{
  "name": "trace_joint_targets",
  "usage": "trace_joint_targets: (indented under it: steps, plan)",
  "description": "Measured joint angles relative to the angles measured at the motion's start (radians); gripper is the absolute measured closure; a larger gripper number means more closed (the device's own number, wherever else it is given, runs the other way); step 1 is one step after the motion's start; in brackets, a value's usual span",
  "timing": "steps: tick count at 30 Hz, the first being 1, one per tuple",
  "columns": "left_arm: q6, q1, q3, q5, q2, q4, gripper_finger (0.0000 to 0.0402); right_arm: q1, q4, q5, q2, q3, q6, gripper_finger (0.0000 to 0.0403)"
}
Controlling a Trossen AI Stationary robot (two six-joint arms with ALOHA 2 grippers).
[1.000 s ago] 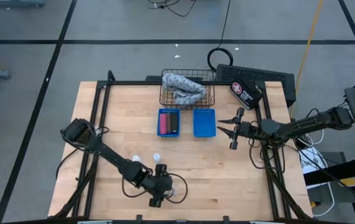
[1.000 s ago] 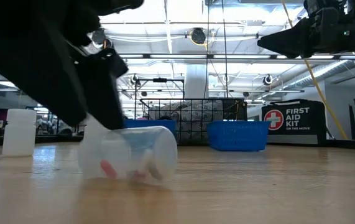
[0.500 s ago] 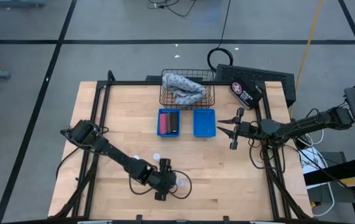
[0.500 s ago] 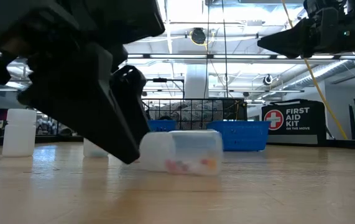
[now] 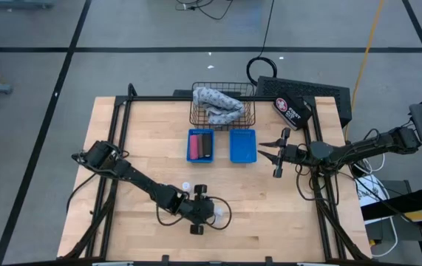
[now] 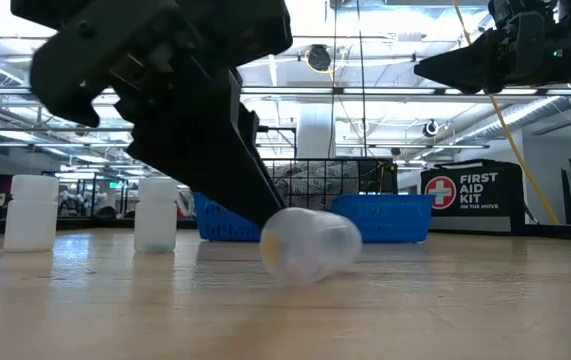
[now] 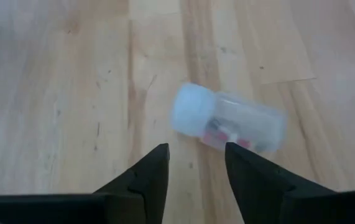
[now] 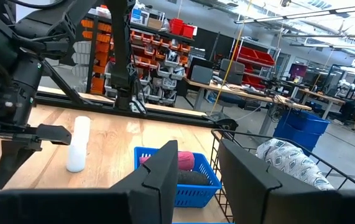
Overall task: Pick & Place Medicine items
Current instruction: Put the bottom white pill bottle into the right blue bin
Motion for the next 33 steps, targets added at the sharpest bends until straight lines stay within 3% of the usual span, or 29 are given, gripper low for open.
trace_joint_targets:
  steps: [9,16,24,33]
  plan:
    - [-0.091,0.003,0.0,0.058,-0.017,-0.026,0.0224,0.0,0.0,0.0,0.0,0.0,0.0,0.0298]
    - [-0.177,0.01,0.0,0.147,-0.023,0.006,0.0172,0.0,0.003,0.0,0.0,0.0,0.0,0.0298]
    - [-0.15,0.009,0.0,0.102,-0.019,0.054,0.0114,0.0,0.003,0.001,0.0,0.0,-0.001,0.0298]
    - [-0.163,0.003,0.0,0.087,0.069,0.131,0.0115,0.0,0.003,0.003,0.001,0.0,-0.001,0.0298]
